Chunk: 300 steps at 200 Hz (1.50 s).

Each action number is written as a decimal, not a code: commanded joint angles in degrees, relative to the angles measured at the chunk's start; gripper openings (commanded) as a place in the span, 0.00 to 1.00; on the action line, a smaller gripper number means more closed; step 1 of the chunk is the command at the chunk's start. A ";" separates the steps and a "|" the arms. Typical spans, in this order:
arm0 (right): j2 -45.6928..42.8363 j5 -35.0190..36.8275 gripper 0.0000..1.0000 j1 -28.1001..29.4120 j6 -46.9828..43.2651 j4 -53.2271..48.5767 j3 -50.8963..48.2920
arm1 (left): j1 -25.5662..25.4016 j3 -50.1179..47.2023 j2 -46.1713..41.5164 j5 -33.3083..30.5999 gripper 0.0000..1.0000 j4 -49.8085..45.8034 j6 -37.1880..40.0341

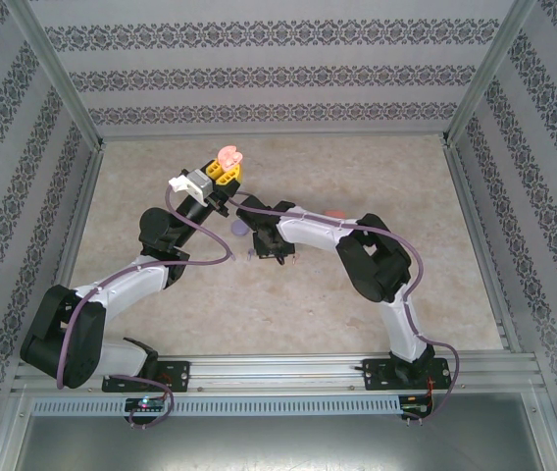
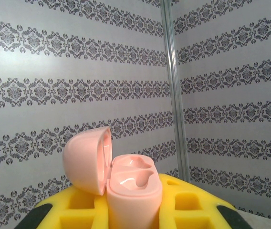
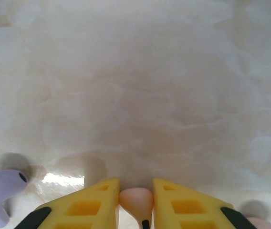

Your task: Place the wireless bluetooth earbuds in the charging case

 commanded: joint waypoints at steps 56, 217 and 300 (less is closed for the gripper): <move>-8.58 5.71 0.22 0.16 0.69 -1.13 -4.22 | -0.44 0.81 -0.65 0.51 0.00 2.54 -1.23; -38.76 9.45 0.23 -4.08 -12.75 0.35 -0.80 | -1.02 2.45 -2.77 8.63 0.00 -0.67 -2.24; -48.56 3.79 0.25 -1.27 -22.91 9.57 1.48 | -7.28 3.13 -3.80 11.31 0.00 -10.25 6.57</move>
